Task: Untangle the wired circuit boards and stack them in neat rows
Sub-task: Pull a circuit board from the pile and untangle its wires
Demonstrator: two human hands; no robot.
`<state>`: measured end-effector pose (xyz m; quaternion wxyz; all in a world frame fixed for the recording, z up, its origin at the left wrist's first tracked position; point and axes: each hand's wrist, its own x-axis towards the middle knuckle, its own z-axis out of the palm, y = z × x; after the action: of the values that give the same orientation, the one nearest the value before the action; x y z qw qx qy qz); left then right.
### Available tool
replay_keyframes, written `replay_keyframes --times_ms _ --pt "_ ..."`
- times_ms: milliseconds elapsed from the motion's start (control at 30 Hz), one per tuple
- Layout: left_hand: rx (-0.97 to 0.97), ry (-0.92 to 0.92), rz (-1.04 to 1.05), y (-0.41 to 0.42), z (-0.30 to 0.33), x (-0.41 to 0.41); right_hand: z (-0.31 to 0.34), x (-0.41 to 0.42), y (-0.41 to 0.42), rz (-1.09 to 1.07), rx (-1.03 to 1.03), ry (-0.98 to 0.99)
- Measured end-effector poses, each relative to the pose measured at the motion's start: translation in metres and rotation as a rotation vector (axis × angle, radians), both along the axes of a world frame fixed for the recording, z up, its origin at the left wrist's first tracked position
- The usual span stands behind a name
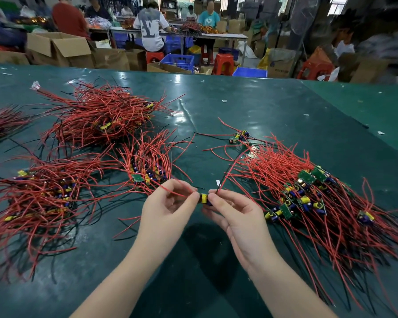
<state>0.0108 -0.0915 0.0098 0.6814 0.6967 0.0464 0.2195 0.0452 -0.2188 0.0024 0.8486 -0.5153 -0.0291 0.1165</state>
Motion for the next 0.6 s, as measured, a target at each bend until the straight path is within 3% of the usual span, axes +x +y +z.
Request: replay_keyframes --times_ms 167,400,600 --pt "-0.011 -0.039 0.108 -0.0063 -0.0012 -0.0017 -0.0036 -0.0038 0.0041 -0.041 0.042 -0.021" --pt "-0.067 0.017 0.079 -0.0086 -0.0014 -0.0028 -0.0027 -0.0079 0.0042 -0.227 -0.254 -0.246" --pt "-0.076 0.012 0.091 -0.0072 0.0006 -0.0048 -0.0022 -0.0098 0.0047 -0.196 -0.245 -0.322"
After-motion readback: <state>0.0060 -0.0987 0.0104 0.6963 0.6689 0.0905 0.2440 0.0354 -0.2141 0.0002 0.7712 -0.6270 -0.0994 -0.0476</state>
